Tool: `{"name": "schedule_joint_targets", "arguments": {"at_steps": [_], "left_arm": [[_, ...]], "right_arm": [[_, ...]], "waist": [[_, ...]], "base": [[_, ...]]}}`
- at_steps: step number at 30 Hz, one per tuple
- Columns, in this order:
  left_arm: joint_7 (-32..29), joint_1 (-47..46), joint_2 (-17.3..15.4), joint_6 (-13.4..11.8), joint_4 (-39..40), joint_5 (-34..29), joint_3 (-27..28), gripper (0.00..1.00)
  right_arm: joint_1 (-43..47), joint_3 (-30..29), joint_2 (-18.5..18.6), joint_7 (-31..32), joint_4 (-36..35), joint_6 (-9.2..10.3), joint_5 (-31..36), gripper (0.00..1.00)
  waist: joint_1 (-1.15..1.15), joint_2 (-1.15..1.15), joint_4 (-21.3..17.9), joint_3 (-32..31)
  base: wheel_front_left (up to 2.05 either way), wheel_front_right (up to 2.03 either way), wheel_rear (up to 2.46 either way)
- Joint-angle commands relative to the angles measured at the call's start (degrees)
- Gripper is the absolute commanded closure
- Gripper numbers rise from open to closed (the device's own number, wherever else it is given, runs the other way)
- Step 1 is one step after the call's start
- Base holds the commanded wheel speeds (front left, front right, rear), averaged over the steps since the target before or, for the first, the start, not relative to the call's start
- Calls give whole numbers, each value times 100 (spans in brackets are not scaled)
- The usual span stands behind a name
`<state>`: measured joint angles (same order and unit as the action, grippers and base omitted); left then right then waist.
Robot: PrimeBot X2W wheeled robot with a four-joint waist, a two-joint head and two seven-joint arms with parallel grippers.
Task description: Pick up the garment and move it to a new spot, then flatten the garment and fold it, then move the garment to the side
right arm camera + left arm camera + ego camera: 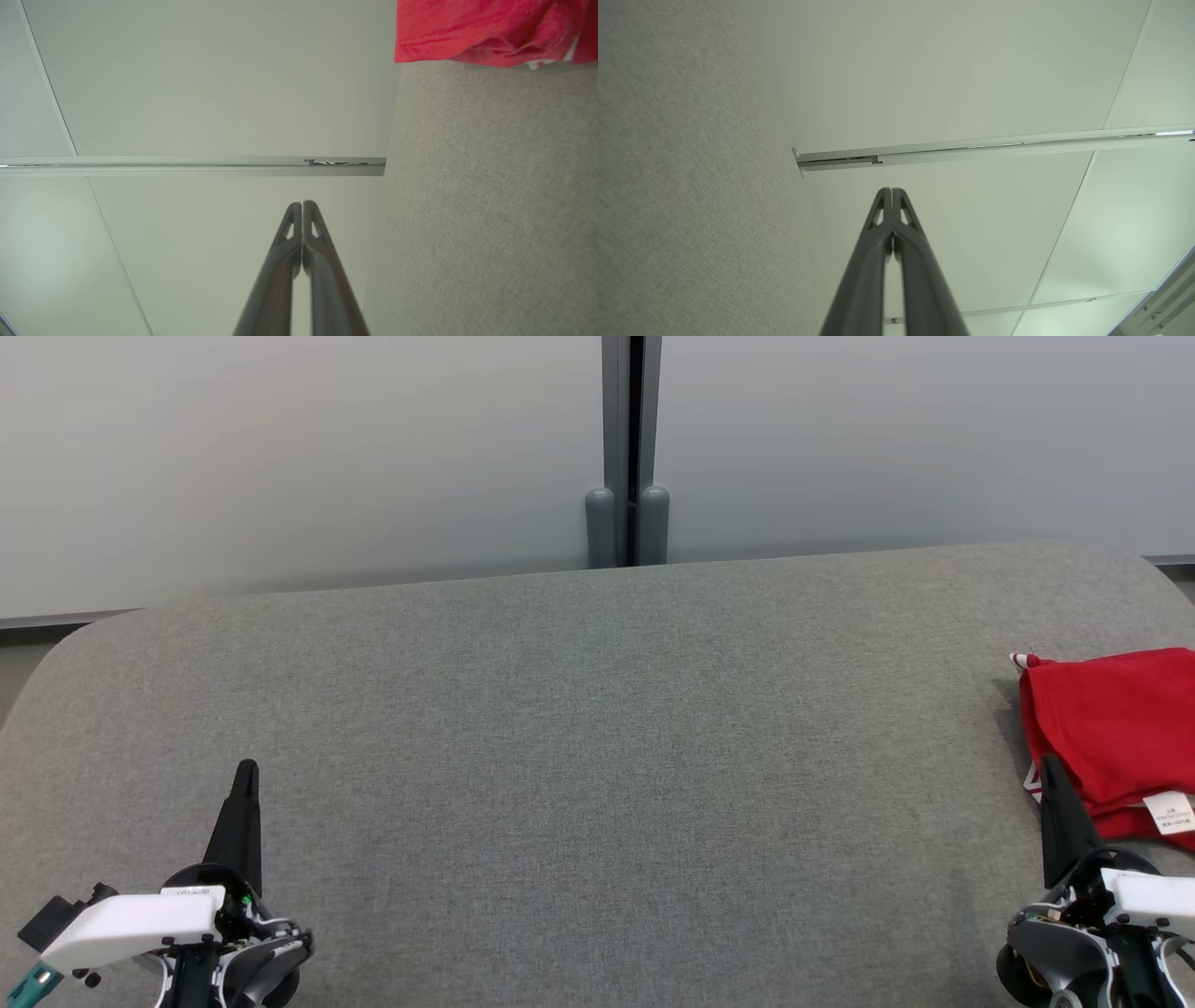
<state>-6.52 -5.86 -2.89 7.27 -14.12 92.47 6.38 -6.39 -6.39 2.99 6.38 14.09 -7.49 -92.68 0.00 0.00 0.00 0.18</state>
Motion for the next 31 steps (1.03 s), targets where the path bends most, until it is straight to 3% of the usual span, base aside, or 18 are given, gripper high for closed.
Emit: {"name": "schedule_joint_targets", "arguments": {"at_steps": [1, 31], "left_arm": [[-9, -64, -17, 43, 15, 2, 25, 100], [-16, -65, -13, 43, 14, -6, 31, 100]], "right_arm": [[41, -5, 10, 22, -18, -1, 23, 100], [40, -14, 3, 33, -18, -1, 34, 100]], "waist": [[0, 0, 0, 0], [0, 0, 0, 0]], "base": [[0, 0, 0], [0, 0, 0]]}}
